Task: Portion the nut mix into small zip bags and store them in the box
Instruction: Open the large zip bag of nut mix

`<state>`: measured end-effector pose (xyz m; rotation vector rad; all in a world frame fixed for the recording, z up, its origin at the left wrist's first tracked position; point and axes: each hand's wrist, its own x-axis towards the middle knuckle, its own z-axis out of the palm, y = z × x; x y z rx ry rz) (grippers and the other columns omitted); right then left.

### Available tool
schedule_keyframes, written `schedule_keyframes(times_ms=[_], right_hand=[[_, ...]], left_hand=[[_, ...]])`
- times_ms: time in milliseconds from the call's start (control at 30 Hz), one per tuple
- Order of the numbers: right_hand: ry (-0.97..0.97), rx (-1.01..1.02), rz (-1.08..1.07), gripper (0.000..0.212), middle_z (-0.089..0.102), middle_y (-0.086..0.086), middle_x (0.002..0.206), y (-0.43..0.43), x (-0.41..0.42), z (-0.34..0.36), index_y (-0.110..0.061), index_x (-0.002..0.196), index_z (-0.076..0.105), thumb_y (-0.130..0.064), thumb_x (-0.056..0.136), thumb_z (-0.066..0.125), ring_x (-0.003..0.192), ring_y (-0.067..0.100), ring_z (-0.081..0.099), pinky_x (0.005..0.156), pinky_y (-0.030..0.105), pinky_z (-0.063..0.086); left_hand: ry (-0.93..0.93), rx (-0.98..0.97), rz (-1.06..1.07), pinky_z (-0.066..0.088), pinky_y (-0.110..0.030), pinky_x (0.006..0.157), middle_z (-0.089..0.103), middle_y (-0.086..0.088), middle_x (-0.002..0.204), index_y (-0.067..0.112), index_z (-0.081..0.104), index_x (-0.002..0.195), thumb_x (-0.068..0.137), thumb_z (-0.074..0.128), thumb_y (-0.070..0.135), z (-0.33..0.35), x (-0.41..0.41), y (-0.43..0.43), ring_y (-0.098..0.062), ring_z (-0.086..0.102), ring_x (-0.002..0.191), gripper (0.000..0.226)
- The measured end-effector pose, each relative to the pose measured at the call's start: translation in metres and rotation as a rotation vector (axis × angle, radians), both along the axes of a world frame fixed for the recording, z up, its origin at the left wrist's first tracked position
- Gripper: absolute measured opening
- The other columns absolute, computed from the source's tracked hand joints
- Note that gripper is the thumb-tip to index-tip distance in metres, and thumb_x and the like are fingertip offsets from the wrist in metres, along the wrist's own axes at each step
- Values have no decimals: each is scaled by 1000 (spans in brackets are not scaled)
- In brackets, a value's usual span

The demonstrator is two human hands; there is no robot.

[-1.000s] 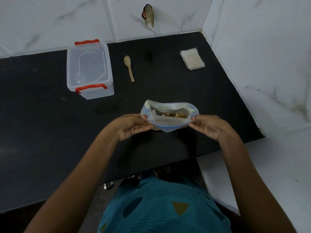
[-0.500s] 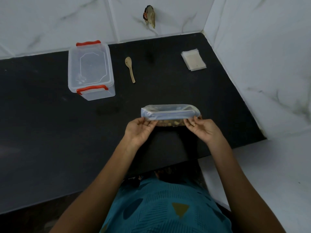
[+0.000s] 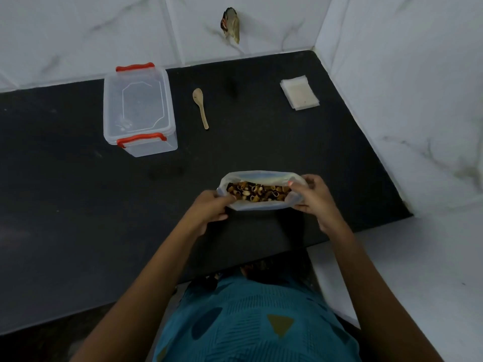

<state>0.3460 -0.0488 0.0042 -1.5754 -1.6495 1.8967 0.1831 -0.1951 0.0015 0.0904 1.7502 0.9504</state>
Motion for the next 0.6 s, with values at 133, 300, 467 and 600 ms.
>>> schedule_keyframes(times_ms=[133,300,467,600], right_hand=[[-288,586,166,32,51,1,111,-1,1,-6,-15,111,57,-27,83,66,95,11,53,84,32,49],[-230,728,255,43,46,3,118,5,-1,-1,-8,126,54,-18,85,65,103,11,49,89,25,45],[-239,646,281,27,62,6,108,21,2,5,-8,114,62,-13,87,61,90,9,55,77,21,45],[-263,643,273,19,64,2,97,31,3,8,-7,103,66,-14,87,61,85,8,57,70,17,45]], left_hand=[[422,-8,-98,48,-35,91,39,-10,129,9,32,130,80,68,17,-4,0,2,-21,49,112,62],[774,50,-205,45,-26,82,46,-8,117,9,51,117,84,65,26,0,0,8,-15,51,98,40],[814,87,-200,43,-12,64,61,-4,105,12,58,108,89,56,10,2,-9,6,-4,55,83,19],[895,158,-171,42,-10,64,61,-3,107,11,59,109,89,55,6,8,-12,8,-2,54,88,21]])
